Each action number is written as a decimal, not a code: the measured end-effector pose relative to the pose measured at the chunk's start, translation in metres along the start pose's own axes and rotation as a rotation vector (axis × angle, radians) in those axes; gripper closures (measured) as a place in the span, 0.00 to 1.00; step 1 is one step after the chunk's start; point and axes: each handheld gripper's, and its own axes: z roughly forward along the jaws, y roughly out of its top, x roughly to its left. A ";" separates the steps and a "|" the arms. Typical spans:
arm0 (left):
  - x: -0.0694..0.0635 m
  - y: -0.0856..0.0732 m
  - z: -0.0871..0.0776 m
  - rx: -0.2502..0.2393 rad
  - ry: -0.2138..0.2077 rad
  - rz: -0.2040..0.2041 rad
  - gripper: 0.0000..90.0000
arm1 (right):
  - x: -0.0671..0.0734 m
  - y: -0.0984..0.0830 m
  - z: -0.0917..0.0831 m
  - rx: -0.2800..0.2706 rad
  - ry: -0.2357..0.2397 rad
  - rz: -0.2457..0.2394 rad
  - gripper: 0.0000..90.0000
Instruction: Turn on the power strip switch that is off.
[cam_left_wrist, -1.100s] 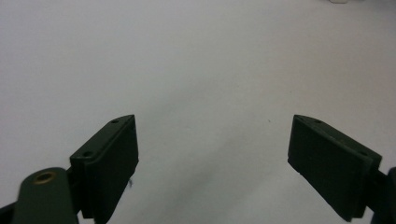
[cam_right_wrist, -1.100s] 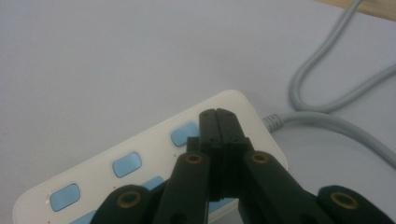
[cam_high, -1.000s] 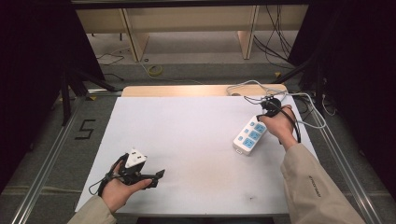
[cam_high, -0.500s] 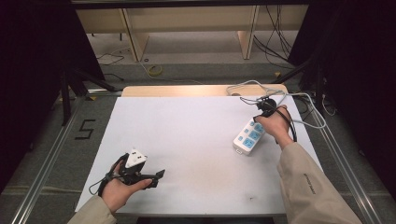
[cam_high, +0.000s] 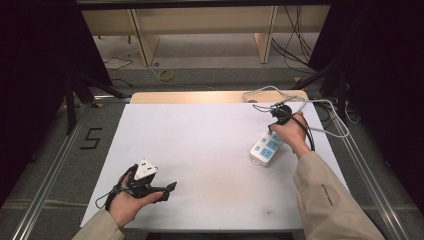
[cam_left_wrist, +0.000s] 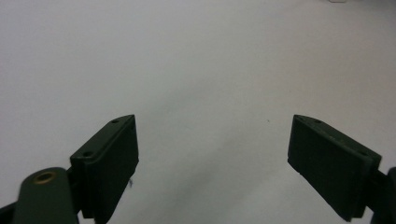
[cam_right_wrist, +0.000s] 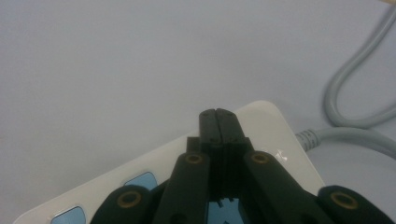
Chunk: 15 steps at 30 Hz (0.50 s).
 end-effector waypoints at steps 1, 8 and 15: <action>0.000 0.000 0.000 0.000 -0.001 0.000 0.18 | 0.000 0.000 0.000 0.003 -0.001 -0.004 1.00; 0.000 0.000 0.000 0.000 0.000 0.001 0.18 | 0.001 0.001 0.001 0.030 -0.001 -0.011 1.00; 0.000 0.000 0.000 0.001 0.000 0.003 0.18 | 0.001 0.001 0.001 0.037 -0.003 -0.009 1.00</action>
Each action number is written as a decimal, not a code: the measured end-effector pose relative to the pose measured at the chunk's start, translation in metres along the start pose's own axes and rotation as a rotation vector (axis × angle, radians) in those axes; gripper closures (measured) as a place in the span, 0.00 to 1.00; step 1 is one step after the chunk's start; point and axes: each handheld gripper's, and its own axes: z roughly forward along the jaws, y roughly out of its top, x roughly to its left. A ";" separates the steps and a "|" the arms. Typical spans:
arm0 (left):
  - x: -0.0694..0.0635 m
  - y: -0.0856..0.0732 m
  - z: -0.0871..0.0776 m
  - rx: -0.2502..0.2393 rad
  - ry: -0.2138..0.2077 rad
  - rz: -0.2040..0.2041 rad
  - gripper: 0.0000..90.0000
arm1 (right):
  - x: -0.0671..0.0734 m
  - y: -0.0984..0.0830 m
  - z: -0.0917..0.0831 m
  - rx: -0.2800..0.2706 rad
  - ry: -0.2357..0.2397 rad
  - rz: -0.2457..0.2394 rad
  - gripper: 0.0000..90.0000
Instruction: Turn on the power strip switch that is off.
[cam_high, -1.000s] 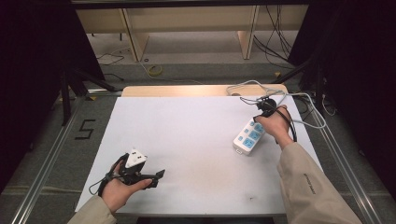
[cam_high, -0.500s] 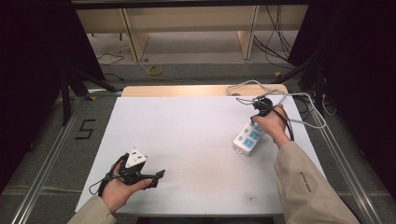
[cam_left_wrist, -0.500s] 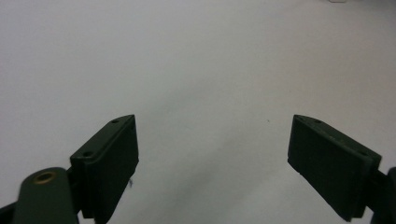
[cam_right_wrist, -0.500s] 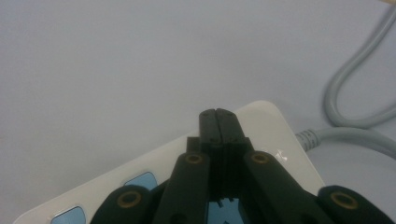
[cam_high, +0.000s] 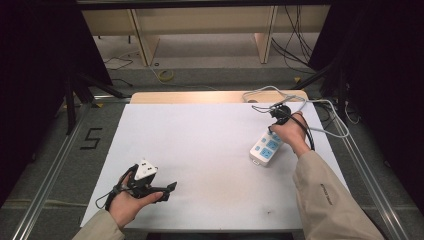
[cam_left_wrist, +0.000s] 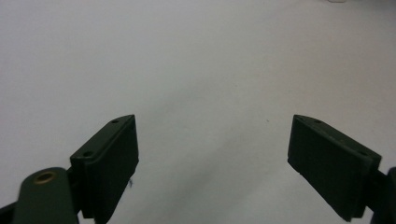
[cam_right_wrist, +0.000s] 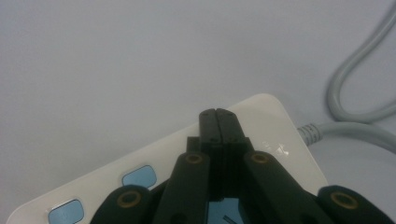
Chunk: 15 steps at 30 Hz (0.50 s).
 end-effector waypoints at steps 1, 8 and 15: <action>0.000 0.000 0.000 0.000 0.000 0.000 0.18 | 0.000 0.000 0.000 0.002 -0.002 -0.002 1.00; 0.000 0.000 0.000 -0.001 -0.002 0.000 0.18 | 0.001 0.000 0.001 0.008 -0.006 -0.007 1.00; 0.000 0.000 0.000 0.001 -0.003 0.000 0.18 | 0.002 0.001 0.001 0.015 -0.018 -0.015 1.00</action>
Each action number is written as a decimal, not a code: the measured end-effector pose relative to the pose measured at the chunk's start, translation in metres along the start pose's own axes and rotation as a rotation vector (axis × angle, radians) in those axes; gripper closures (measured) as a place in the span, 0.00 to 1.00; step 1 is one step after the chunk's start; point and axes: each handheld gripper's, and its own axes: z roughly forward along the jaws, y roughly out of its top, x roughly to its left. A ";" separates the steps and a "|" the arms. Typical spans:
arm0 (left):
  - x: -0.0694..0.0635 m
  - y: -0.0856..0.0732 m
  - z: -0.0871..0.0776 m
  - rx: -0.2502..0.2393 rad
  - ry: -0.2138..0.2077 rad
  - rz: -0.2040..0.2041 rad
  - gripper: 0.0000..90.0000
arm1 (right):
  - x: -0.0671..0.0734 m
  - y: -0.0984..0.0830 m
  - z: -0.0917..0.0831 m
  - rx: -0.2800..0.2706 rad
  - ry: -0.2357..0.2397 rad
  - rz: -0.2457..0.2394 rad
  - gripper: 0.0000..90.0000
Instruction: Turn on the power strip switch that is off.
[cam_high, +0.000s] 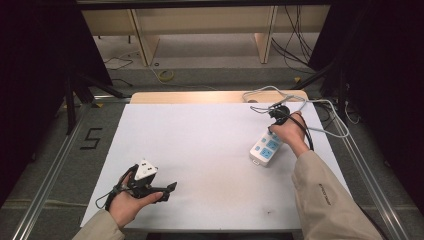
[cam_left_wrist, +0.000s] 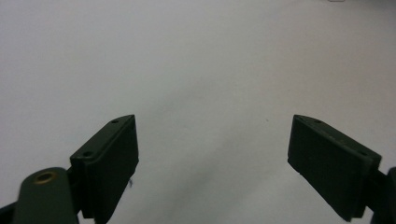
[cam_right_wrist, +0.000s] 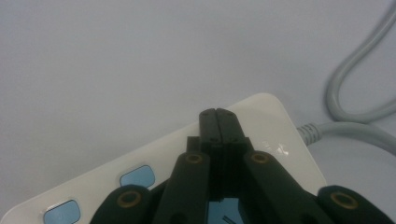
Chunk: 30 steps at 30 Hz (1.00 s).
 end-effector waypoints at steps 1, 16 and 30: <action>0.000 0.000 0.000 0.000 0.000 0.001 0.18 | 0.000 0.000 0.000 0.001 0.000 0.001 1.00; -0.001 0.001 0.001 0.004 -0.004 0.005 0.18 | 0.000 0.000 0.002 0.002 -0.037 -0.024 1.00; 0.000 0.000 0.001 0.001 -0.002 0.001 0.18 | 0.006 0.000 0.000 -0.015 -0.062 -0.061 1.00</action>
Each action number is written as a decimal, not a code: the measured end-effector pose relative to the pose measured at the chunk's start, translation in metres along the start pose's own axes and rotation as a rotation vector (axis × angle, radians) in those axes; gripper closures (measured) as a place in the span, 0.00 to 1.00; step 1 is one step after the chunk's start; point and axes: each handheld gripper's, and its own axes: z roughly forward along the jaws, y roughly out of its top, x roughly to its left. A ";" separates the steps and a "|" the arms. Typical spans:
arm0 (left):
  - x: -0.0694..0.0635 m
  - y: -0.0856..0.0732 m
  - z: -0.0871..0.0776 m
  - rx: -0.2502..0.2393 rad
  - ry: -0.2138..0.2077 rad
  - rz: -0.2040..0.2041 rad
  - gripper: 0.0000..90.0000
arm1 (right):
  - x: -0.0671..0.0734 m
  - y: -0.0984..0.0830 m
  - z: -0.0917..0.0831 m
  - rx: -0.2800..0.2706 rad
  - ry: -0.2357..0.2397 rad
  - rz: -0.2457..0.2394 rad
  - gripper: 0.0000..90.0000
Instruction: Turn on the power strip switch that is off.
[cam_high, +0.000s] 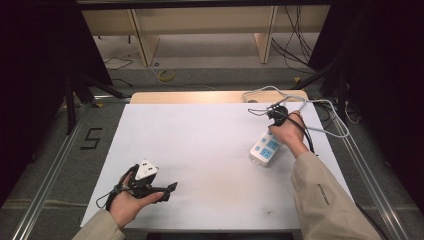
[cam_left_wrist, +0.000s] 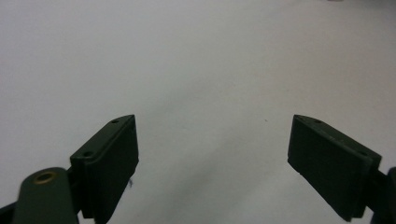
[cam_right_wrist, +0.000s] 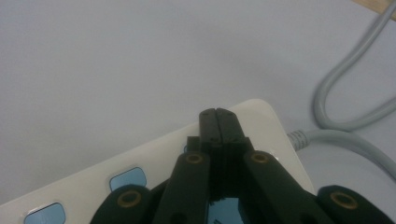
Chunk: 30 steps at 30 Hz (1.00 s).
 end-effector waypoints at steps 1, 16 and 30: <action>0.000 0.000 0.000 0.000 0.000 0.000 0.18 | 0.000 0.000 0.000 -0.001 0.009 0.003 1.00; 0.000 0.000 0.000 0.003 -0.001 0.004 0.18 | 0.001 0.001 -0.002 0.013 0.037 0.004 1.00; 0.000 0.000 0.000 0.005 -0.001 0.000 0.18 | 0.001 0.000 0.000 0.021 0.039 0.021 1.00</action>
